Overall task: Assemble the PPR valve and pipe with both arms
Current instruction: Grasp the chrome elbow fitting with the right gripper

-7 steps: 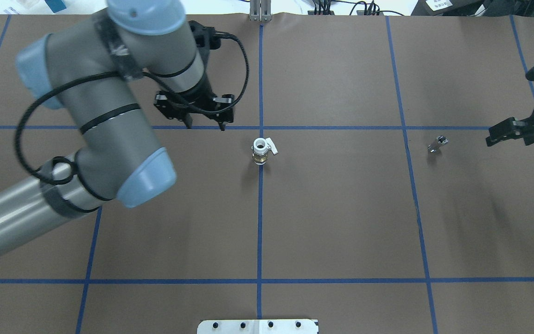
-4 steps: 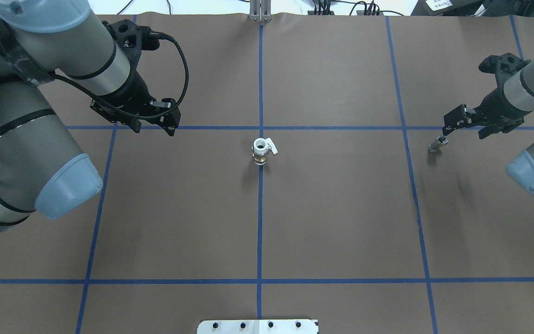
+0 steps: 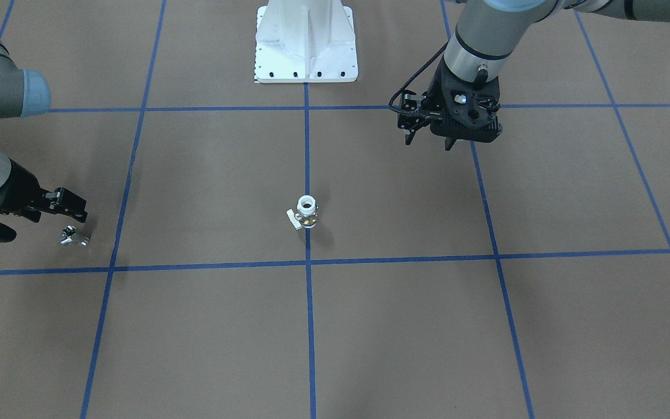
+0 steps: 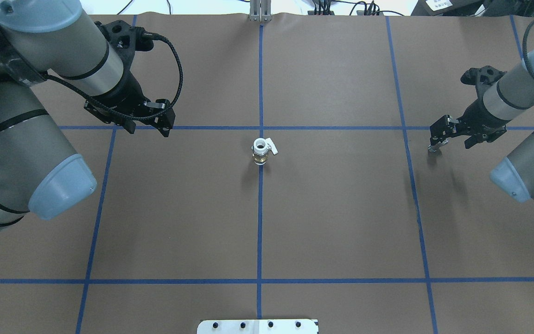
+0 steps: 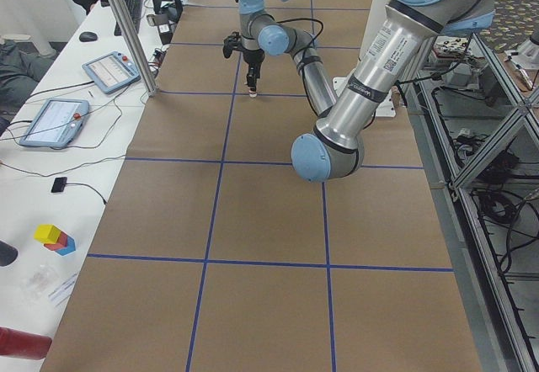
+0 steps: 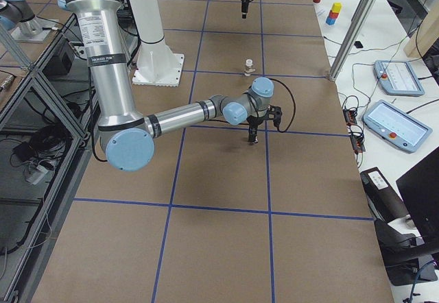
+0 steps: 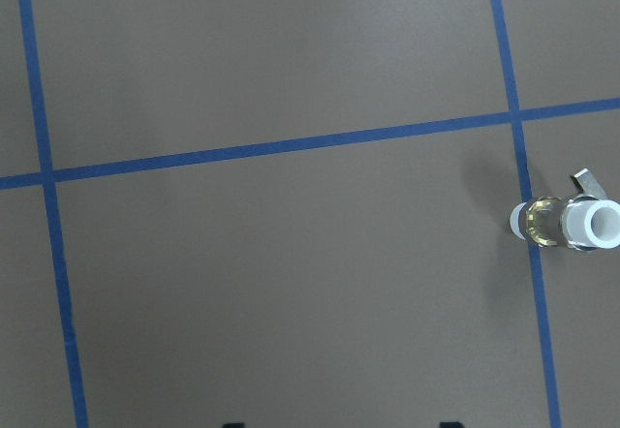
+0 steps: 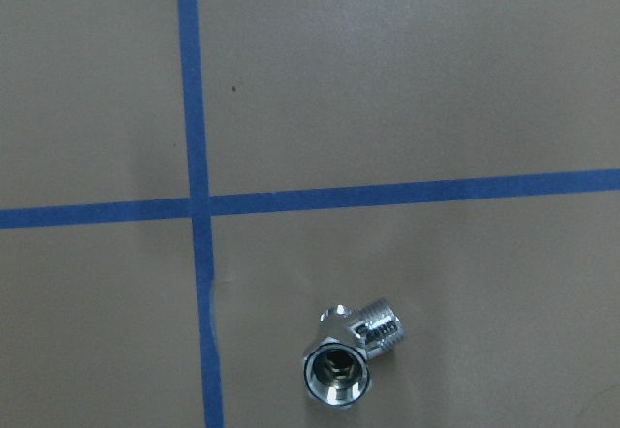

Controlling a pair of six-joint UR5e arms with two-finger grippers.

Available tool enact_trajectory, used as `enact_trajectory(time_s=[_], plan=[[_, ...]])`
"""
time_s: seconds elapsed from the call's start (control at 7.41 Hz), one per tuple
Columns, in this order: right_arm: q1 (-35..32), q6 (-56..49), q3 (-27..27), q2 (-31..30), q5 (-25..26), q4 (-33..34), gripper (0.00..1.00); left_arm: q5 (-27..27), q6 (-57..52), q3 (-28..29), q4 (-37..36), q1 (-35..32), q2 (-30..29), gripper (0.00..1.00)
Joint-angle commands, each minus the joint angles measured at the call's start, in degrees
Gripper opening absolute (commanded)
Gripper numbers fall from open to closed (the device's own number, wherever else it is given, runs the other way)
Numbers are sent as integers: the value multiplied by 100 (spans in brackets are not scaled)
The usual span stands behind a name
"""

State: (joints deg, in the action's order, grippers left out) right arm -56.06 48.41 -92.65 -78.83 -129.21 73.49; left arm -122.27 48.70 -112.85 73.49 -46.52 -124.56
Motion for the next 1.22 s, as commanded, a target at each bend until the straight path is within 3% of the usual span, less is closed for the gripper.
enact_trajectory(time_s=[0.0,0.27,0.54,0.68,0.81,1.08], plan=[[52,-24,421,331,19,-10,92,1,0,0,-1,3,11,74],[52,-42,467,333,54,-10,83,1,0,0,-18,-6,11,74],[43,-25,485,316,54,-10,60,1,0,0,-45,-6,-15,74],[43,-7,485,299,54,-10,40,1,0,0,-45,-6,-15,74],[43,2,459,298,45,-19,3,1,0,0,-45,-6,-15,74],[43,19,424,333,28,-19,0,1,0,0,-45,-6,-15,74]])
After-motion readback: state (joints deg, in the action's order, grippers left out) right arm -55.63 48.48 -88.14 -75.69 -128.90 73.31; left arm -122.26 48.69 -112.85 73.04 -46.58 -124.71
